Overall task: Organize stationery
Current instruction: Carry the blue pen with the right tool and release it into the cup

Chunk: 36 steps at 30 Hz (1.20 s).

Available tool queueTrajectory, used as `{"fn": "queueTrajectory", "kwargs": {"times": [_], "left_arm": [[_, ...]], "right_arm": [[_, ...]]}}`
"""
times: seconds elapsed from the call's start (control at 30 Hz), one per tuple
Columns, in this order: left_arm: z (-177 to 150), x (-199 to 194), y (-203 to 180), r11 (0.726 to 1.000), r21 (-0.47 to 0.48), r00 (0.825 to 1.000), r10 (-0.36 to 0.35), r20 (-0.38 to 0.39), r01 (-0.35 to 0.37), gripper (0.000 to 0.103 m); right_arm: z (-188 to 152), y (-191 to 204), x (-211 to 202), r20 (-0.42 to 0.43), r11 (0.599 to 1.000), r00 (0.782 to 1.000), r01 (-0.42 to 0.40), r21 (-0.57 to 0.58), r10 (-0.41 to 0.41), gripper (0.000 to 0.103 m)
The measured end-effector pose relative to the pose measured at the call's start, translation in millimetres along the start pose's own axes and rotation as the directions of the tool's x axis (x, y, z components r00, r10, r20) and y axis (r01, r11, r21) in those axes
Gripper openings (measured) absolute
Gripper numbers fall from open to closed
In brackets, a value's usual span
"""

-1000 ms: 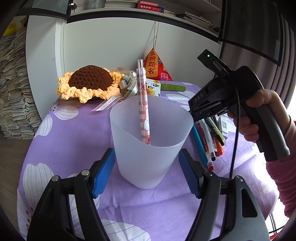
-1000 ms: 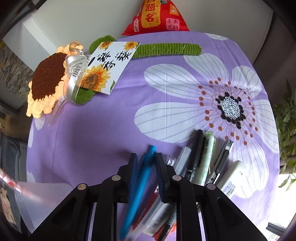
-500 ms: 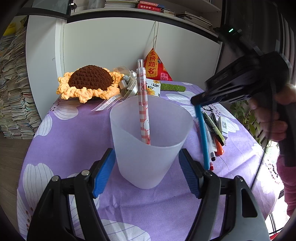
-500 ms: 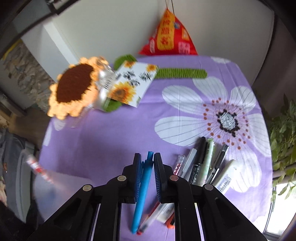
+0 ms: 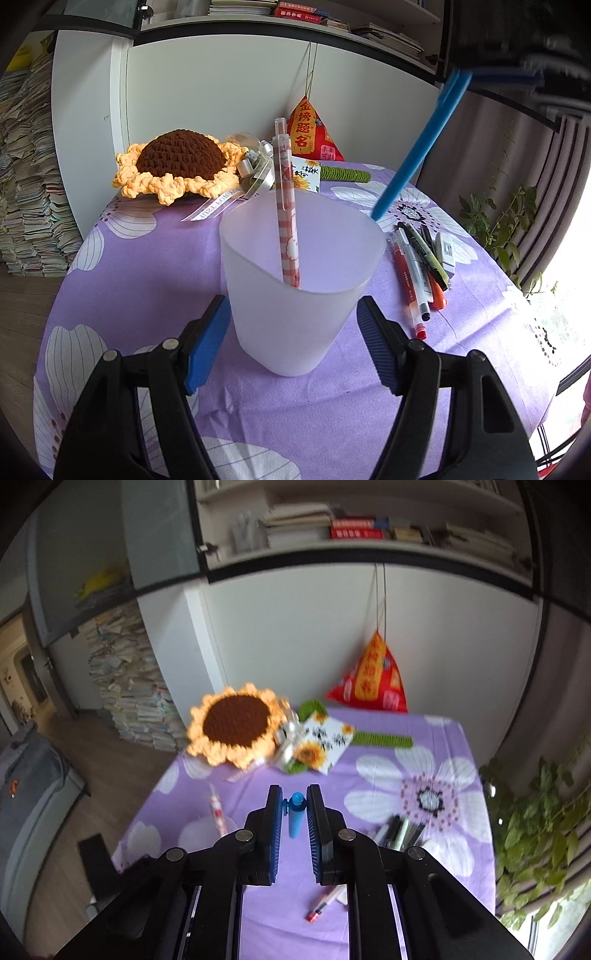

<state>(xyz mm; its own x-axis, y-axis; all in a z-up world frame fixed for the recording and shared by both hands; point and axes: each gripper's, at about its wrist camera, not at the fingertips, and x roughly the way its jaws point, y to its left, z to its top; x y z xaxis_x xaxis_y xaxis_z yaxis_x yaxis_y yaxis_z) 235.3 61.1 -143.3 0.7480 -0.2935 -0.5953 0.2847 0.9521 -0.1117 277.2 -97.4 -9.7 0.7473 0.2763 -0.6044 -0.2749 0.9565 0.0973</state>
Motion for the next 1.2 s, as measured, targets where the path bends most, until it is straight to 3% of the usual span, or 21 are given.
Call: {"fn": "queueTrajectory", "kwargs": {"times": [0.4,0.83,1.2], "left_arm": [[0,0,0,1.000,0.000,1.000,-0.001,0.000,0.001,0.070],[0,0,0,1.000,0.000,1.000,0.000,0.000,0.000,0.070],[0,0,0,1.000,0.000,1.000,-0.002,0.000,0.002,0.070]], "right_arm": [[21,36,-30,0.080,0.989,0.988,-0.126,-0.081,0.133,0.014],[-5,40,27,-0.110,0.986,0.984,-0.148,-0.074,0.139,0.014],[-17,30,43,-0.190,0.983,0.966,-0.183,-0.019,0.176,0.014]]}}
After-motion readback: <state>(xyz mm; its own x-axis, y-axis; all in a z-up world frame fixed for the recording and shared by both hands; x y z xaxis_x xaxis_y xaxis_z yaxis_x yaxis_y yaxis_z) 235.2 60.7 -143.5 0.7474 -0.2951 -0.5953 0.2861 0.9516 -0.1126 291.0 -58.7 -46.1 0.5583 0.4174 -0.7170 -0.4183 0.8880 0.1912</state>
